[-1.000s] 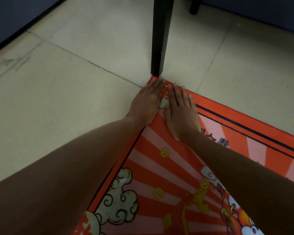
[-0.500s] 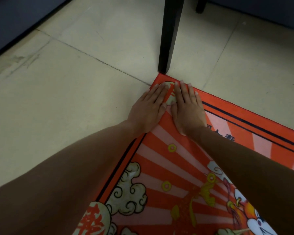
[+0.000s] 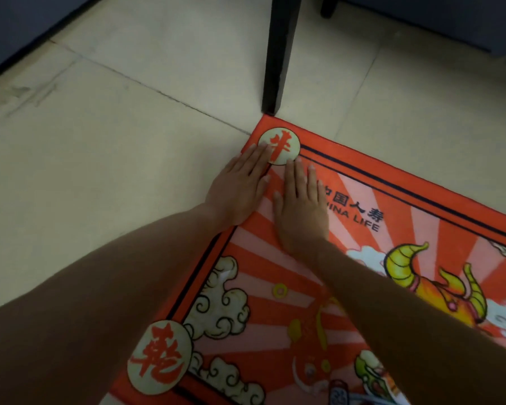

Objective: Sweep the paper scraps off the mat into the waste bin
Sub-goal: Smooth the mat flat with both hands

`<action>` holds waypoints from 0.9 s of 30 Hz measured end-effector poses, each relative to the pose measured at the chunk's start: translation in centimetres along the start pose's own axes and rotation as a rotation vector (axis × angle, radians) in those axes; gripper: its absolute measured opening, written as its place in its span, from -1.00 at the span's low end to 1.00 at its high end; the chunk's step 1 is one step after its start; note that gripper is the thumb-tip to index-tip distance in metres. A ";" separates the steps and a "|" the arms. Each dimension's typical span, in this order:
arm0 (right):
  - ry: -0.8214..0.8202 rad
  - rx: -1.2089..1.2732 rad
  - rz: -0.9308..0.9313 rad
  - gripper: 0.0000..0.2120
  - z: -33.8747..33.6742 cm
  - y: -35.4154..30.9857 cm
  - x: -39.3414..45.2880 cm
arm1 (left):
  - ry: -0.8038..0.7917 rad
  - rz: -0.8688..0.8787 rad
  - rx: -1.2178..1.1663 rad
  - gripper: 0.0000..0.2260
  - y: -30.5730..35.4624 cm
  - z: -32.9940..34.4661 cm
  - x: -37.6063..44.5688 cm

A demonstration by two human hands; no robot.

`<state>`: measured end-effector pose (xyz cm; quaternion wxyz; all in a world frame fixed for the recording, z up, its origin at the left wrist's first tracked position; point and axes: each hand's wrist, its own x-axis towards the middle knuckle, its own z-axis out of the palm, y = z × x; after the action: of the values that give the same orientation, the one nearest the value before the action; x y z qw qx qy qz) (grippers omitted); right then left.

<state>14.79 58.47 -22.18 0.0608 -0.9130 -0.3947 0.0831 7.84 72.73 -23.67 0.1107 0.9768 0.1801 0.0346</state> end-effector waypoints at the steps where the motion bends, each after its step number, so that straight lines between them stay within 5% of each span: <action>1: 0.032 0.001 0.022 -0.41 0.5 -0.6 -1.8 | -0.001 0.003 0.002 -0.44 -0.1 0.0 0.0; 27: 0.008 -0.042 0.048 -0.40 0.6 -1.0 -4.6 | -0.002 -0.039 -0.005 -0.47 1.9 -0.3 -14.3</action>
<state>10.86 55.78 -22.07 0.0414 -0.9237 -0.3739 0.0726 -4.91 65.91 -23.32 0.1138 0.9728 0.1990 0.0319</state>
